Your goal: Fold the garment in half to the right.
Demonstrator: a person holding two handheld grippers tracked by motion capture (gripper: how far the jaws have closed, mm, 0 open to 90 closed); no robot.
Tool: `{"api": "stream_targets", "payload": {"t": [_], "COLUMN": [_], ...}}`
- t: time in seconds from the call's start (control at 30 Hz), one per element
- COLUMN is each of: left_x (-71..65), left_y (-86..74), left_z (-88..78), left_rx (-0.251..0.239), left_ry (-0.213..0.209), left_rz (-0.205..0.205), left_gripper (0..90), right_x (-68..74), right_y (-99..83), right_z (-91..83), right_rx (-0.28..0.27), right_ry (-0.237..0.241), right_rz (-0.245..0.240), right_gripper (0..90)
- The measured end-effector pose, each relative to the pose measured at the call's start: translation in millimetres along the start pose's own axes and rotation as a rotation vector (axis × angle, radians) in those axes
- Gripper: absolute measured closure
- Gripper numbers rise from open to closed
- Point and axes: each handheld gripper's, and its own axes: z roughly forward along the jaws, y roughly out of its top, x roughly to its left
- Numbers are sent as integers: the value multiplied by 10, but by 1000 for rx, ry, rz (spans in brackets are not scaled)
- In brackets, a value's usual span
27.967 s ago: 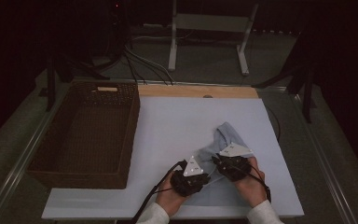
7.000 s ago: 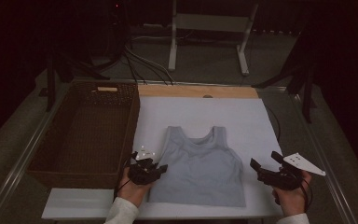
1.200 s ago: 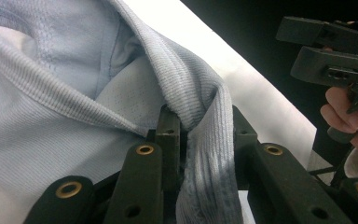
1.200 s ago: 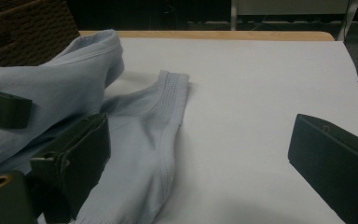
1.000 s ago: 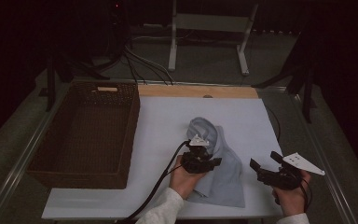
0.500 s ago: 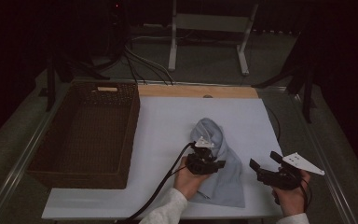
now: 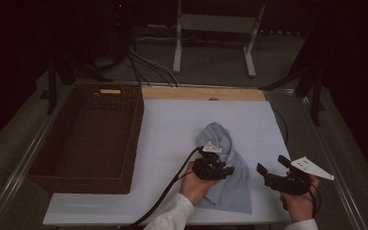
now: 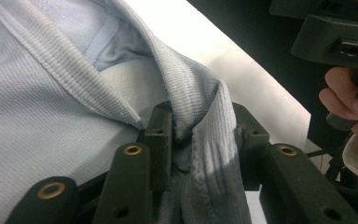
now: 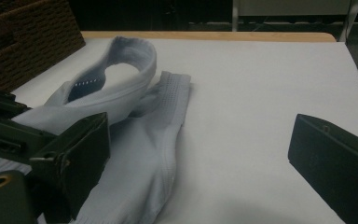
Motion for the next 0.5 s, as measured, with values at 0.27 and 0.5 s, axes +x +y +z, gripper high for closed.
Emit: {"api": "stream_targets", "payload": {"t": [0.27, 0.5], "left_x": [-2, -10], "left_y": [-11, -21], "left_z": [28, 39], "left_rx": [6, 11], "left_ry": [-16, -17], "left_rz": [5, 18], "left_gripper": [563, 534], "right_x": [-4, -3], "right_y": [0, -1], "right_z": [-4, -4], "right_rx": [0, 0], "right_ry": [-1, 0], "right_rz": [0, 0], "right_gripper": [60, 60]}}
